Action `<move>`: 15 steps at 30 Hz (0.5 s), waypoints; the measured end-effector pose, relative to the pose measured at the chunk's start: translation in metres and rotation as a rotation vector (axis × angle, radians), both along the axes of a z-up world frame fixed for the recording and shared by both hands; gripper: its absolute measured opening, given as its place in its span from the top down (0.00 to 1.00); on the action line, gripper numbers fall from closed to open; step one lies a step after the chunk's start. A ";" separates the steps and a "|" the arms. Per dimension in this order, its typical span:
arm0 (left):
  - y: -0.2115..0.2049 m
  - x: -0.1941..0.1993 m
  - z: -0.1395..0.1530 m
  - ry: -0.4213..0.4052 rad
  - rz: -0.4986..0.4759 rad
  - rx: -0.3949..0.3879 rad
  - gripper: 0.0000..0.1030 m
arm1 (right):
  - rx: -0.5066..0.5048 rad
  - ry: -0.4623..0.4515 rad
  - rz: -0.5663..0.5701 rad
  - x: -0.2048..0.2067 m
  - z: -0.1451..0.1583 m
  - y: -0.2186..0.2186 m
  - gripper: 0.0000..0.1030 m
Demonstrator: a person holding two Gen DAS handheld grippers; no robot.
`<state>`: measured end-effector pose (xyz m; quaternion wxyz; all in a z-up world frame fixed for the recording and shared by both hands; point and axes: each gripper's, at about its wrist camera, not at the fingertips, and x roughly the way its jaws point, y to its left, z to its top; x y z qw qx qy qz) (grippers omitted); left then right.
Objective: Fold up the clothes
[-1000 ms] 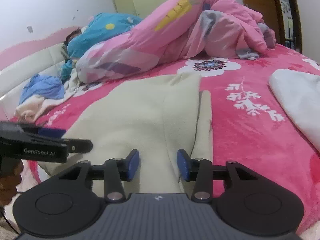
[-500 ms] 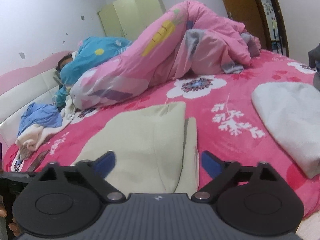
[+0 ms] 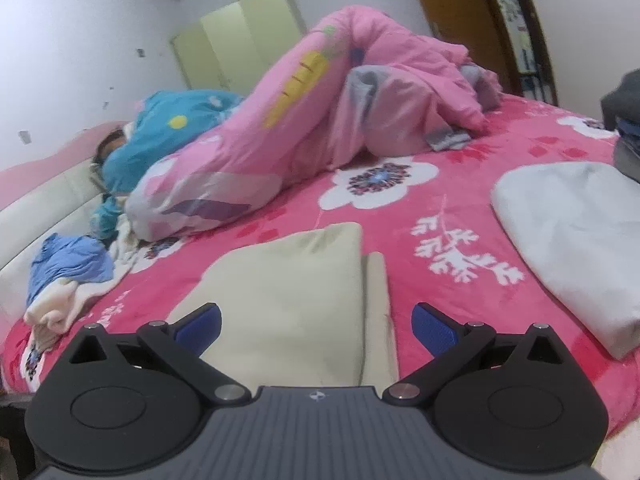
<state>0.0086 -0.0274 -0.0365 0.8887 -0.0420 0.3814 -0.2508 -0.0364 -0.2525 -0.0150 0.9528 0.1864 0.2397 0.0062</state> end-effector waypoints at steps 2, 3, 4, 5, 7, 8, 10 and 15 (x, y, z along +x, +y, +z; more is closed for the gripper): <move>0.002 0.000 0.000 0.004 0.002 -0.005 0.00 | 0.005 0.000 -0.008 -0.001 0.000 -0.001 0.00; 0.003 0.000 -0.001 0.006 0.003 -0.008 0.00 | 0.003 0.004 -0.015 -0.001 -0.001 0.000 0.00; 0.003 0.000 -0.001 0.008 0.004 -0.011 0.00 | -0.003 0.011 -0.023 0.000 -0.001 0.001 0.00; 0.004 0.001 -0.001 0.010 0.005 -0.013 0.00 | -0.009 0.017 -0.031 0.000 -0.001 0.002 0.00; 0.005 0.000 -0.002 0.015 0.007 -0.017 0.00 | -0.042 0.039 -0.053 0.001 -0.001 0.006 0.00; 0.005 0.000 -0.002 0.016 0.007 -0.018 0.00 | -0.060 0.044 -0.060 0.002 -0.001 0.009 0.00; 0.005 0.000 -0.002 0.019 0.007 -0.021 0.00 | -0.095 0.046 -0.068 0.003 -0.001 0.014 0.00; 0.006 0.001 -0.004 0.029 0.009 -0.028 0.00 | -0.166 0.038 -0.057 0.003 -0.001 0.025 0.00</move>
